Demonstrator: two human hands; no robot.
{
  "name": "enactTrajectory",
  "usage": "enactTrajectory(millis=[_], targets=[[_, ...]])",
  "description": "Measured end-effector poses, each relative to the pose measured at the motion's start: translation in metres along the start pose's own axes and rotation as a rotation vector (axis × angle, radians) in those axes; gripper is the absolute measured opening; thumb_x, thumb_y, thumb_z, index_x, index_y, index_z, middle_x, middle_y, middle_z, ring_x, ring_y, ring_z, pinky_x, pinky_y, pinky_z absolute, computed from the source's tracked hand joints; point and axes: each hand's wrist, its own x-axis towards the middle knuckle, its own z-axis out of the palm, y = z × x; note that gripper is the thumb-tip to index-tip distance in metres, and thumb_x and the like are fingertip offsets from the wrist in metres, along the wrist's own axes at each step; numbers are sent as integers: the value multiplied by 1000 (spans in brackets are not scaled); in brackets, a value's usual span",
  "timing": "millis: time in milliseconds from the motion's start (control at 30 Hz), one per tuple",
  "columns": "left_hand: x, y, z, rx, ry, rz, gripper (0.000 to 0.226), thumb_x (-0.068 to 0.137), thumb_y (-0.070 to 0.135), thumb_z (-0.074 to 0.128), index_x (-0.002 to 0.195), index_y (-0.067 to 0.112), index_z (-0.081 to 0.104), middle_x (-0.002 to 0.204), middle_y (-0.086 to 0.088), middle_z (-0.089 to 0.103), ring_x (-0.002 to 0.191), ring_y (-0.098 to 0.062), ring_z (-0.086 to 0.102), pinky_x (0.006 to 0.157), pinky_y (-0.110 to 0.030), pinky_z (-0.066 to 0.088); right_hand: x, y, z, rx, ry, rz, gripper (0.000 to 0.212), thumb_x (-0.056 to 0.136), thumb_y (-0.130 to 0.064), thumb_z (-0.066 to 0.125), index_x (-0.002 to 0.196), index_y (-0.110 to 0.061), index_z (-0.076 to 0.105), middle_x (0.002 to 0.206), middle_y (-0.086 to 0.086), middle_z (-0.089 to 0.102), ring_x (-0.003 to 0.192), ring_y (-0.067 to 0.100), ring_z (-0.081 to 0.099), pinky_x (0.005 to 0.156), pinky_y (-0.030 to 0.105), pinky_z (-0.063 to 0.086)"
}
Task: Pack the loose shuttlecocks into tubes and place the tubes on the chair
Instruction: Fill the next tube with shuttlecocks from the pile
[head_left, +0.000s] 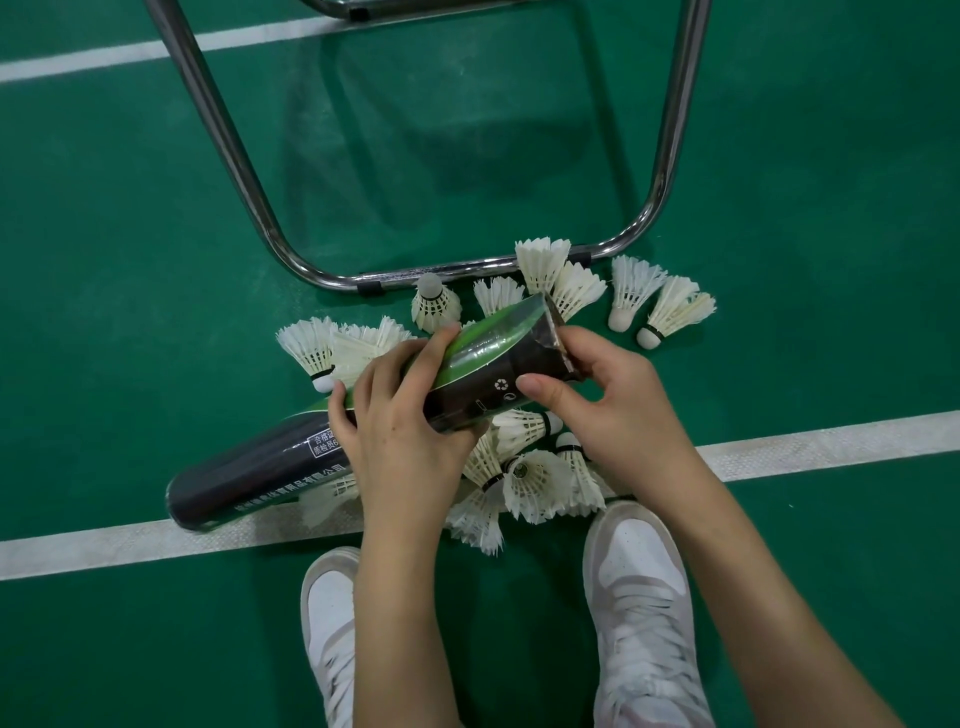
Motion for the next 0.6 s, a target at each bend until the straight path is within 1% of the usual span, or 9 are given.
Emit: enactTrajectory(millis=[67,200,400,500,600], targets=[[0,0,0,-5,0,-3,83,55,23,85,129,38,50,122,4,54,118,-20,45,107,-57,17,1,0,-2,-35,-12,-18,20,83,-13,68,102,-20,64,92,-10,65,83,-10,55,74,4,40],[0,1,1,1,1,2,83,55,22,85,129,37,50,122,4,54,117,-19,45,107,-57,18,2,-1,-5,-48,-15,-38,21,82,-12,68,97,-26,61,94,-8,62,83,-12,53,74,3,38],[0,1,0,6,-11,5,83,56,23,84,130,38,49,123,4,53,118,-20,45,108,-56,17,2,0,-6,-45,-36,2,20,82,-15,69,97,-28,63,92,-12,65,82,-8,55,74,6,41],[-1,2,0,16,-11,4,83,56,21,84,130,38,49,123,3,54,118,-21,46,107,-57,18,1,-3,-6,-36,-44,4,23,83,-13,68,91,-33,62,89,-18,65,80,-11,56,73,4,40],[-1,2,0,18,-14,2,84,56,21,84,130,38,49,123,4,54,118,-21,46,107,-56,18,0,-3,-6,-11,-52,7,26,83,-11,67,91,-35,59,90,-20,64,82,-12,56,74,3,41]])
